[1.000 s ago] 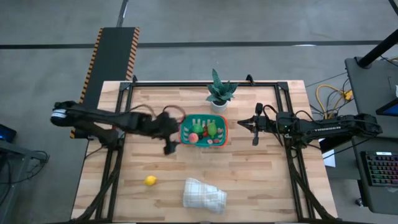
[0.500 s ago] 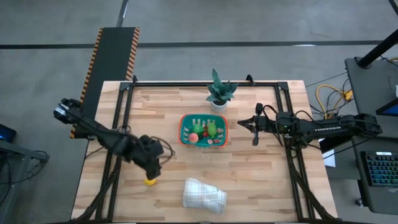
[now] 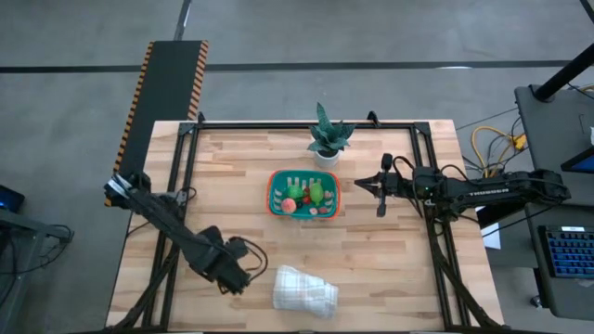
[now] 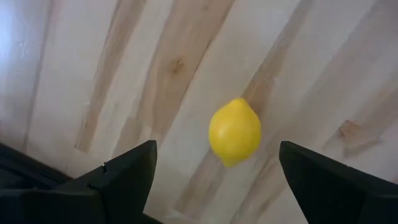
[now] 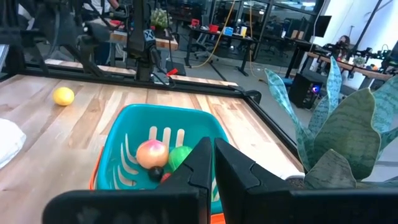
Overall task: Build produce basket
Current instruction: Put the yellow lemon into the blue basket
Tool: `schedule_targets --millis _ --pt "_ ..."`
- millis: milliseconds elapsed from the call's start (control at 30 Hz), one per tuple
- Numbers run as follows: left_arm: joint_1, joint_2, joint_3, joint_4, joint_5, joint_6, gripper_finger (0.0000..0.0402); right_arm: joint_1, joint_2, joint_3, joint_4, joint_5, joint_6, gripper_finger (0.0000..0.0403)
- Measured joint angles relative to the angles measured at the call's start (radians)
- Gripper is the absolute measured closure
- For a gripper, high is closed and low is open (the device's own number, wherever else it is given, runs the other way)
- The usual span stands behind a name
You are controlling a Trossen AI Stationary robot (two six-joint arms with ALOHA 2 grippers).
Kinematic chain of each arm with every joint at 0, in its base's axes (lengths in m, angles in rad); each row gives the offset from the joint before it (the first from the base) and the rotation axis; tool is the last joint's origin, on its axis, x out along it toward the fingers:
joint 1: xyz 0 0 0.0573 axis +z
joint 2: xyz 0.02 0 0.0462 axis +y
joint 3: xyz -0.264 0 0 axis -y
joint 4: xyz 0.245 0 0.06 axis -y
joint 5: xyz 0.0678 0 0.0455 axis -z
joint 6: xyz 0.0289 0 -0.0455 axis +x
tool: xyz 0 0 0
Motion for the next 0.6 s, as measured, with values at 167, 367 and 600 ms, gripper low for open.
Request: schedule_targets --millis 167,367,600 --pt "-0.026 0.048 0.002 0.022 -0.002 0.002 0.0079 0.000 0.000 0.000 0.006 0.000 0.005 0.0394" --pt "-0.055 0.068 -0.015 0.018 -0.007 0.010 0.0079 0.000 0.000 0.000 0.009 -0.001 0.008 0.0394" --pt "-0.076 0.065 -0.016 0.027 -0.053 0.055 0.0079 0.000 0.000 0.000 0.010 -0.001 0.008 0.0394"
